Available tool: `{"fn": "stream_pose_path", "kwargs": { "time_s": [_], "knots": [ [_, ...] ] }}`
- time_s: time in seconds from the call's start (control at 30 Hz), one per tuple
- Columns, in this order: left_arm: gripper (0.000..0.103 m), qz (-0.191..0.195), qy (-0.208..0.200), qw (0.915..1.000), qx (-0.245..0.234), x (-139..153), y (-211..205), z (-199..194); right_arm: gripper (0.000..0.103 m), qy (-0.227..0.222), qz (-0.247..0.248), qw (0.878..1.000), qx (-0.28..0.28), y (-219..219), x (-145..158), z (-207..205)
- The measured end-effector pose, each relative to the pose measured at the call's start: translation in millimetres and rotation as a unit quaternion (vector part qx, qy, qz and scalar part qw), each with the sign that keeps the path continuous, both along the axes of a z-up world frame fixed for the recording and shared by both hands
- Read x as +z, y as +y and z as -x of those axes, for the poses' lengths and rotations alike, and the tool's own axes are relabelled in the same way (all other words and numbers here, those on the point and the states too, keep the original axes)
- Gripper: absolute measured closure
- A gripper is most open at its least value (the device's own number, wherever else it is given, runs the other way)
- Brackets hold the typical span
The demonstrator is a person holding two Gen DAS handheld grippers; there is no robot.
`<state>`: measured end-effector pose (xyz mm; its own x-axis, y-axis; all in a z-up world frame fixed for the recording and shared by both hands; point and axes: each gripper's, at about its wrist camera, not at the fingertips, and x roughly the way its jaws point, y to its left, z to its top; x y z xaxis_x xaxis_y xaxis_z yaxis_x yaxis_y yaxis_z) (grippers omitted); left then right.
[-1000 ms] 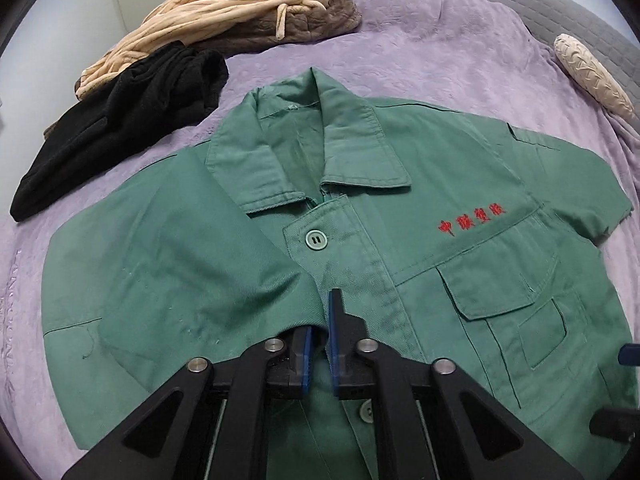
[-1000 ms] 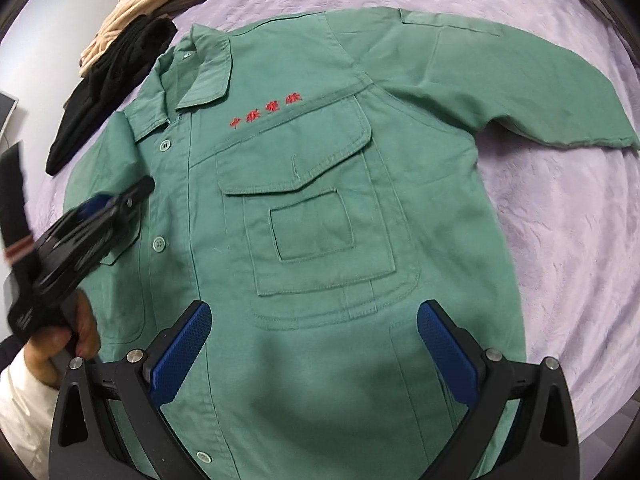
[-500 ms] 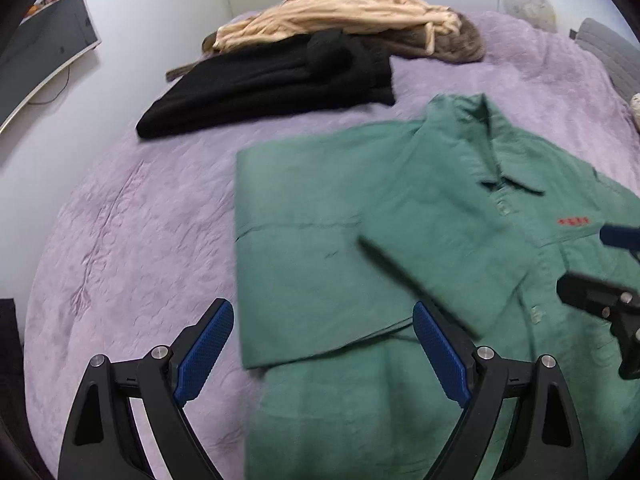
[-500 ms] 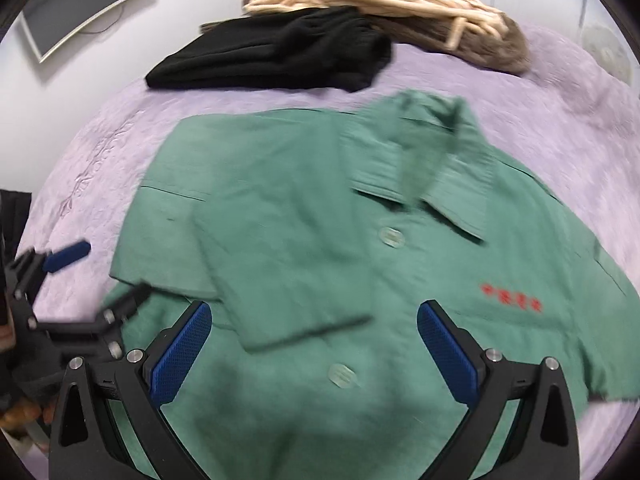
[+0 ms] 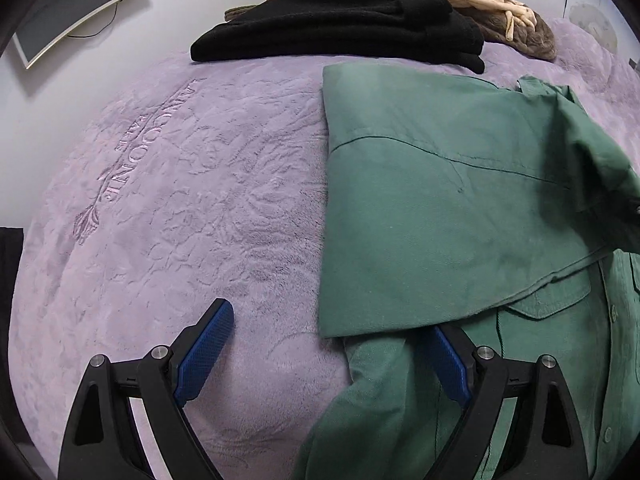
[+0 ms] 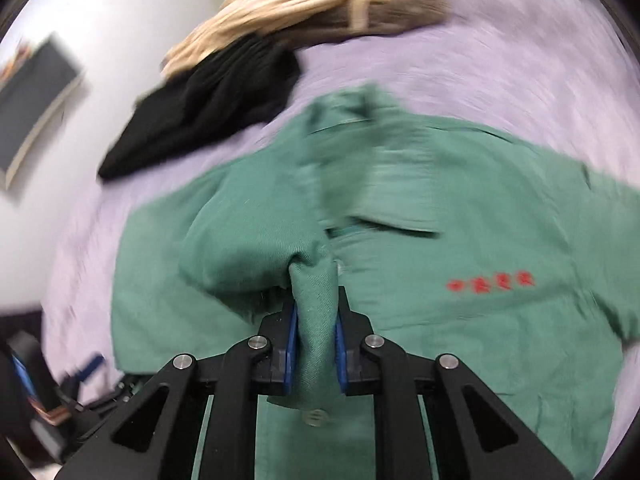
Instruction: Fold small clothes
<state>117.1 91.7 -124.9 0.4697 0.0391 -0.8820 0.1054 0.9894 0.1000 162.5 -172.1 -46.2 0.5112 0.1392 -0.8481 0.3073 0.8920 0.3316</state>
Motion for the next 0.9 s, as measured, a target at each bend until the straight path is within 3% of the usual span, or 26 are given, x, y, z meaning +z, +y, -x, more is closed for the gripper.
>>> {"fn": "stream_pose_path", "kwargs": {
  "time_s": [0.13,0.2,0.27,0.3,0.33,0.37,0.6,0.67,0.7,0.8,0.9],
  "knots": [
    [0.011,0.003,0.003,1.0000,0.004,1.8,7.4,-4.3,0.085,0.038,-0.068,0.992,-0.098,-75.6,-28.0,31.7],
    [0.011,-0.007,0.003,0.9999,0.010,0.3,9.9,-7.5,0.076,0.053,-0.150,0.979,-0.128,-108.2,-59.6,46.6],
    [0.011,-0.003,0.009,0.9999,0.008,-0.6,10.7,-9.4,0.060,0.040,-0.215,0.964,-0.149,-127.5,-74.4,58.4],
    [0.011,-0.003,0.010,0.9999,0.009,-0.1,10.6,-9.5,0.053,0.026,-0.223,0.962,-0.155,-131.1,-70.4,65.8],
    [0.011,-0.006,0.011,0.9999,0.007,0.9,9.8,-9.1,0.036,0.022,-0.218,0.963,-0.155,-131.1,-66.3,69.1],
    [0.011,-0.011,0.012,0.9999,0.005,2.8,9.1,-8.2,0.026,0.013,-0.206,0.967,-0.149,-126.4,-57.5,75.3],
    [0.011,-0.009,0.044,0.9988,-0.017,24.4,25.6,15.0,0.027,0.028,-0.192,0.970,-0.148,-127.1,-55.4,90.8],
    [0.011,-0.002,0.037,0.9992,-0.017,36.4,29.2,15.7,0.045,0.032,-0.182,0.972,-0.148,-138.1,-54.6,81.0],
    [0.011,0.004,0.031,0.9994,-0.017,40.9,29.0,12.6,0.049,0.032,-0.177,0.973,-0.143,-139.7,-52.7,77.6],
    [0.011,0.035,0.018,0.9990,-0.020,50.3,18.8,-17.9,0.050,0.035,-0.168,0.976,-0.131,-142.2,-50.2,67.5],
    [0.011,0.062,0.020,0.9975,-0.027,40.6,2.4,-66.2,0.050,0.042,-0.165,0.977,-0.129,-142.6,-53.1,67.5]
  ]
}}
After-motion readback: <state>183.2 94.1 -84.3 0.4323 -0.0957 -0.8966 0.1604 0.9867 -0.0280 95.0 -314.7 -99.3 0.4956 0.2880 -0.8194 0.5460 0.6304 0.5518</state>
